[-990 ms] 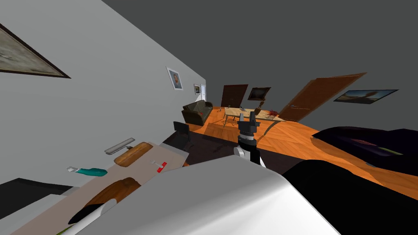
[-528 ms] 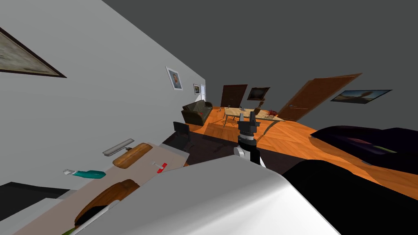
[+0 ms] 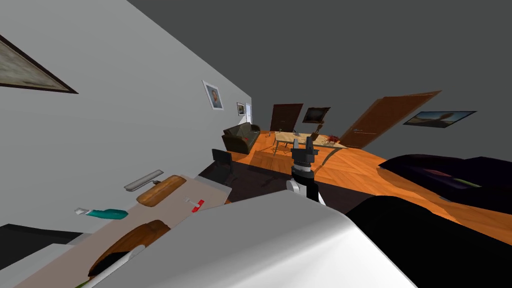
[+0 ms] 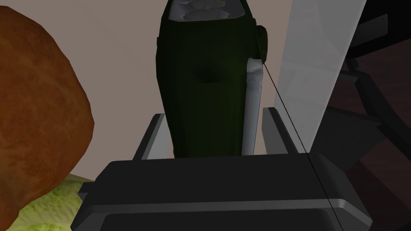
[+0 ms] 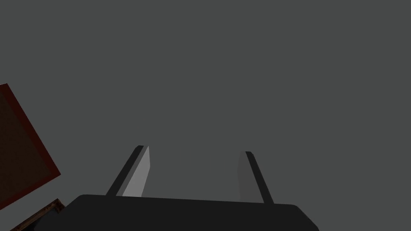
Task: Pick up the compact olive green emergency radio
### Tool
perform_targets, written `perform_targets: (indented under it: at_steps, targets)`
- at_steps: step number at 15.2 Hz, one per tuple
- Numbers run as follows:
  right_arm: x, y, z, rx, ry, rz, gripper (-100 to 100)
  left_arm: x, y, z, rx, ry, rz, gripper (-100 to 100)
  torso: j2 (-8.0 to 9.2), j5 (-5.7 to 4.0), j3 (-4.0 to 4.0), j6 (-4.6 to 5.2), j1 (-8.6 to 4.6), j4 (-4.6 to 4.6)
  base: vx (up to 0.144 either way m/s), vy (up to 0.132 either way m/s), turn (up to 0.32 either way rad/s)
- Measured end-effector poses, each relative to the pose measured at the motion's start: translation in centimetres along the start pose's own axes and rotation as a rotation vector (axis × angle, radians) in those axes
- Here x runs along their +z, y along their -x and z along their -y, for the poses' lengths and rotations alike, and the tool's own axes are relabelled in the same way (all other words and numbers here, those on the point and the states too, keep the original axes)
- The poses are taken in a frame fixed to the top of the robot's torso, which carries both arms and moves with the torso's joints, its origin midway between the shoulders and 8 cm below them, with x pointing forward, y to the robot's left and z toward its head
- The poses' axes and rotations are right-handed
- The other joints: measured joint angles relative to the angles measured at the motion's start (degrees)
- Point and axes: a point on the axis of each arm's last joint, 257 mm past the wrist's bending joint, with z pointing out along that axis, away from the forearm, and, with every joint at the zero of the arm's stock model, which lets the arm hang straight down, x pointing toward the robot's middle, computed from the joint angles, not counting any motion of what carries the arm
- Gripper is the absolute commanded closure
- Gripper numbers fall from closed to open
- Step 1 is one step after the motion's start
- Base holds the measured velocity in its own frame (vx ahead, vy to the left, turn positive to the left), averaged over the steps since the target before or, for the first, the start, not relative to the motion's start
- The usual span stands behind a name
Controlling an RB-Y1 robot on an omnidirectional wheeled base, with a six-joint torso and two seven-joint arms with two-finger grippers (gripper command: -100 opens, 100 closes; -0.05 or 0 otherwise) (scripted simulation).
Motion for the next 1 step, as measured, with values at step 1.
perform_targets:
  at_steps: [1]
  targets:
    - [0.00,0.00,0.00,0.000,0.000,0.000,0,-0.53,0.07,0.31,-0.002,0.000,0.000,100,0.02,-0.02,0.01,-0.01,-0.08,0.00,-0.009,-0.027,-0.007]
